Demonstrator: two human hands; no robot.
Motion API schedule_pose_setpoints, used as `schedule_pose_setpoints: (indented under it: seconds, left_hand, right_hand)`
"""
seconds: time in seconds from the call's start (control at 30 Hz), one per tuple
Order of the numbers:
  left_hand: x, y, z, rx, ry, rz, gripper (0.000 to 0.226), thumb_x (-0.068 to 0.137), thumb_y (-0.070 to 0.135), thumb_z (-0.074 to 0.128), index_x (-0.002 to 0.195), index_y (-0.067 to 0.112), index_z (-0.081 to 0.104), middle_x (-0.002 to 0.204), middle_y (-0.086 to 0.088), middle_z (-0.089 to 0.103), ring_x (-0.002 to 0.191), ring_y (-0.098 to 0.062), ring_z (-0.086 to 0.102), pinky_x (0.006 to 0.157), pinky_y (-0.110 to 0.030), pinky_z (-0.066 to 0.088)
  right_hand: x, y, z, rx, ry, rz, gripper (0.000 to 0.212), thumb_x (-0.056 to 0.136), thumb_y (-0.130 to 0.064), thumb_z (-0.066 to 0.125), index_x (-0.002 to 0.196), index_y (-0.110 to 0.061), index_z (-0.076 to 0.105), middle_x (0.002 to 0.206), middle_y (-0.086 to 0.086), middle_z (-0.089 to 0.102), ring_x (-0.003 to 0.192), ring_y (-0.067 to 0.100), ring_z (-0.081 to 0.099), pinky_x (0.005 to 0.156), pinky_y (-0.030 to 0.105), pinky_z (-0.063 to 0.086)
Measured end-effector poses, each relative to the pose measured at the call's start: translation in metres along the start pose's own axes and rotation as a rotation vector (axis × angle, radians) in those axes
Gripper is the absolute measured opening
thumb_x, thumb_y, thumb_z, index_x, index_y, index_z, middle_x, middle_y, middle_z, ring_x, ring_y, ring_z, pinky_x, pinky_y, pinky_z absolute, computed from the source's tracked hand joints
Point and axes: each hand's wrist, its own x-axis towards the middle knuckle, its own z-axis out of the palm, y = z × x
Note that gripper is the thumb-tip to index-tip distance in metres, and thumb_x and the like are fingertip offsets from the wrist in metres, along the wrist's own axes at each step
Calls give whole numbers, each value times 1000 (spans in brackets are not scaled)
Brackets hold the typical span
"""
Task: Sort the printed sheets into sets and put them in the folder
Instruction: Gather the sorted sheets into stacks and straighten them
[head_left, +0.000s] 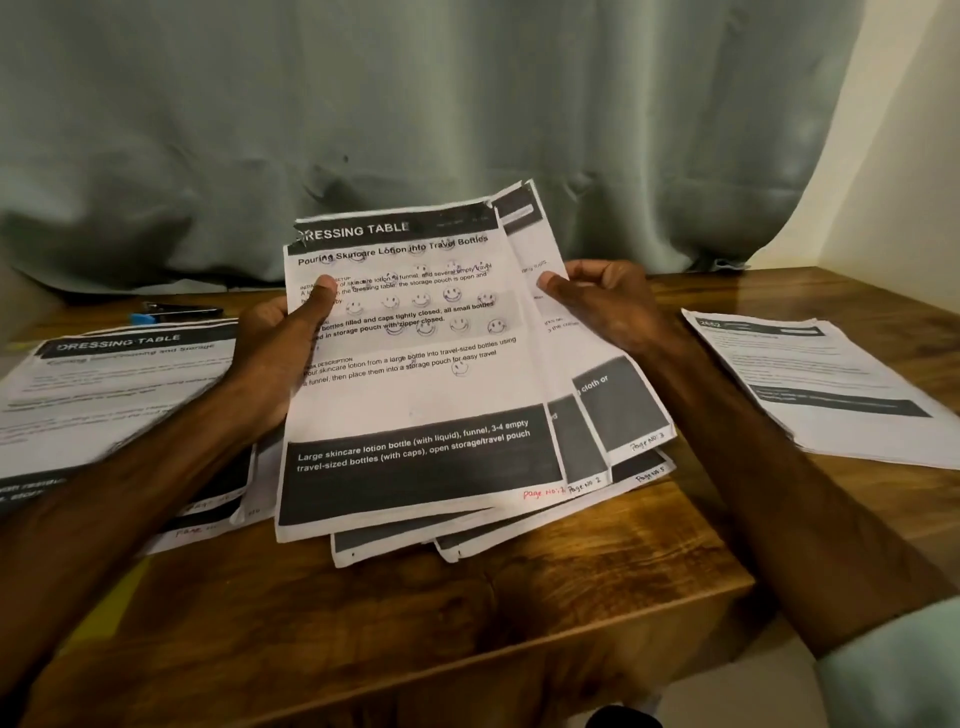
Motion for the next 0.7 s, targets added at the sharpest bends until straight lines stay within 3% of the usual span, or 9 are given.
schedule_pose_setpoints:
  seconds: [0.13,0.27,0.4,0.57,0.7]
  left_hand:
    - [-1,6,2,-91,-26,-40,21,95,40,67,99,19,70,94,0,80,85,-18,77,66,-31,63]
    - [-2,6,2,-140,-44,-87,31,95,39,66,116,16,69,105,-5,78,95,-24,76,75,-41,63]
    - [-4,3,4,-139,-20,-76,24,94,36,69,108,18,70,102,-6,79,92,-24,77,75,-42,62]
    - [1,0,0,-130,-13,-83,27,94,31,71,114,13,70,103,-9,78,96,-29,76,81,-46,59]
    - [2,-4,2,-121,-50,-96,39,93,31,72,125,11,66,108,-11,77,99,-31,75,88,-52,58]
  right_hand:
    - [0,-3,-1,153,-25,28,12,94,-19,72,100,-10,74,88,0,77,68,7,72,62,20,57]
    - [-2,2,12,257,-38,78,25,90,-19,76,110,-3,74,102,13,78,84,23,75,80,36,62]
    - [-10,3,28,339,-119,105,26,92,-16,74,111,0,71,101,16,78,81,25,76,72,37,64]
    - [-12,6,34,362,-214,99,33,93,-20,70,120,-1,68,109,17,76,101,38,73,83,43,63]
    - [-10,9,36,290,-238,65,31,100,-29,62,121,-8,70,112,13,76,107,38,72,92,51,59]
